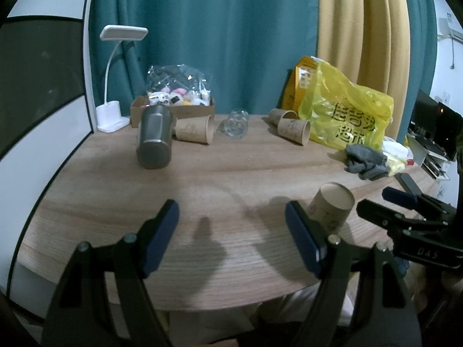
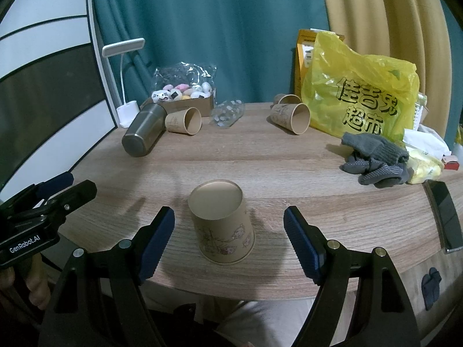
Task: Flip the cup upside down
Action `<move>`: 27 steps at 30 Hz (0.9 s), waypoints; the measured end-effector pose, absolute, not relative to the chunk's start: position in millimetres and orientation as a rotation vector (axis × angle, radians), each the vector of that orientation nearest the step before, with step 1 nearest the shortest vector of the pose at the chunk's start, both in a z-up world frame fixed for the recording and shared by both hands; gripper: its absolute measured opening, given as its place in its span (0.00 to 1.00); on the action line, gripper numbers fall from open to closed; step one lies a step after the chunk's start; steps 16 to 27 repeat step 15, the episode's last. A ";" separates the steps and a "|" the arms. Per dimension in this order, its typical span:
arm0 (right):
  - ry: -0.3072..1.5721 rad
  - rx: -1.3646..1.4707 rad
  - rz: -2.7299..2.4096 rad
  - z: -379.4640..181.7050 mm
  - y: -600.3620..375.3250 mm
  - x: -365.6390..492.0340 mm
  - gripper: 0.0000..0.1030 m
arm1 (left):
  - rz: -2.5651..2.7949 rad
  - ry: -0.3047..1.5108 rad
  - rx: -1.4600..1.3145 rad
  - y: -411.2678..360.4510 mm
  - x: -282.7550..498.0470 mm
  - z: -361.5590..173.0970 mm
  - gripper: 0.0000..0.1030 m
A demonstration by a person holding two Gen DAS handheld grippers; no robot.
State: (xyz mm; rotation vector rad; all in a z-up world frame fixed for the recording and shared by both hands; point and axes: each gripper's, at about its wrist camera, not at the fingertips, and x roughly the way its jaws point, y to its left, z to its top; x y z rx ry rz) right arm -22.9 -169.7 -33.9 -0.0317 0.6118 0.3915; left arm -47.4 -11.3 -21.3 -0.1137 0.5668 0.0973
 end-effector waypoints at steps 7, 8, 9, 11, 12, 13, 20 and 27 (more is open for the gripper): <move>0.611 -0.031 0.391 -33.9 -169.7 -23.3 0.78 | 0.097 0.567 -0.113 -12.1 -47.4 -21.7 0.75; 0.610 -0.032 0.391 -33.9 -170.0 -23.4 0.78 | 0.096 0.568 -0.113 -12.1 -47.4 -22.0 0.75; 0.611 -0.032 0.391 -33.9 -169.8 -23.1 0.78 | 0.093 0.569 -0.113 -13.9 -47.5 -22.1 0.75; 0.611 -0.033 0.391 -34.0 -170.2 -23.1 0.78 | 0.089 0.572 -0.112 -15.1 -47.6 -22.4 0.75; 0.611 -0.032 0.391 -33.9 -169.9 -22.9 0.78 | 0.089 0.574 -0.110 -16.1 -47.6 -22.4 0.75; 0.612 -0.032 0.390 -34.1 -170.9 -22.9 0.78 | 0.086 0.575 -0.109 -16.8 -47.7 -22.3 0.75; 0.613 -0.030 0.391 -34.0 -171.1 -22.9 0.78 | 0.075 0.579 -0.114 -17.1 -47.0 -21.9 0.75; 0.613 -0.030 0.391 -34.0 -171.1 -22.9 0.78 | 0.075 0.579 -0.114 -17.1 -47.0 -21.9 0.75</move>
